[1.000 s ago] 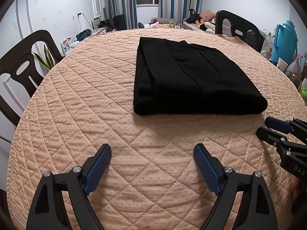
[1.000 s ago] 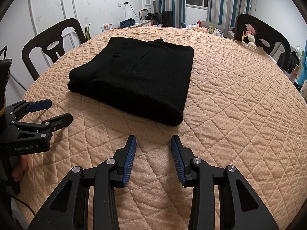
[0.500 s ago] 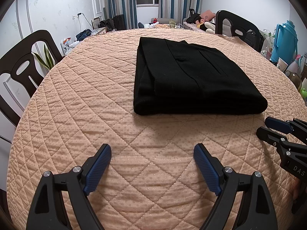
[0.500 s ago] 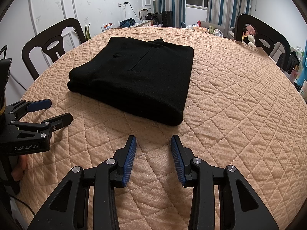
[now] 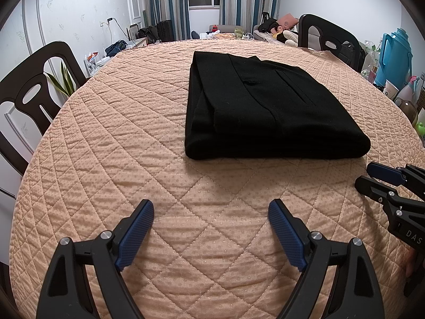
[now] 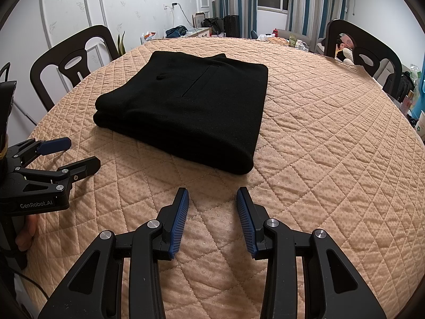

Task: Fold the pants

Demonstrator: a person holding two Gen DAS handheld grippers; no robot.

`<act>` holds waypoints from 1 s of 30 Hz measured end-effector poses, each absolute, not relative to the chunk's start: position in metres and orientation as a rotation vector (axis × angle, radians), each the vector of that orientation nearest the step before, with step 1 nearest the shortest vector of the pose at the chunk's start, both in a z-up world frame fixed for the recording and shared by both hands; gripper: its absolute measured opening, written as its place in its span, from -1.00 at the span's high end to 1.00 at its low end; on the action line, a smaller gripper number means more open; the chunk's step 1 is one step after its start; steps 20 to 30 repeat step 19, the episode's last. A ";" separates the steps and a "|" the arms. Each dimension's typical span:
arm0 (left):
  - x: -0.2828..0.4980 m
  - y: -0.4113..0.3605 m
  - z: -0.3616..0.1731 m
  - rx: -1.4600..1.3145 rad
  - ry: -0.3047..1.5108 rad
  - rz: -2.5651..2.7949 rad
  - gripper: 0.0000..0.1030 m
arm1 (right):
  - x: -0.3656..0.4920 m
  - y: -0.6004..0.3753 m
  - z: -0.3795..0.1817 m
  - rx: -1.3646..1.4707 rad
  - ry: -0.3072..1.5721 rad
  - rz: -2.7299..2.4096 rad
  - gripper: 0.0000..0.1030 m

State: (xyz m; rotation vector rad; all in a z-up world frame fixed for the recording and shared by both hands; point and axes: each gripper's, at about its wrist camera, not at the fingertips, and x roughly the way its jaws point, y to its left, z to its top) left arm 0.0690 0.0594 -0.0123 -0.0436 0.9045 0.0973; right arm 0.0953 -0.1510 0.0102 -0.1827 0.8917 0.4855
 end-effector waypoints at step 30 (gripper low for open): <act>0.070 0.060 -0.014 -0.045 0.906 0.099 -0.77 | 0.095 -0.151 0.010 -0.183 0.892 0.485 0.25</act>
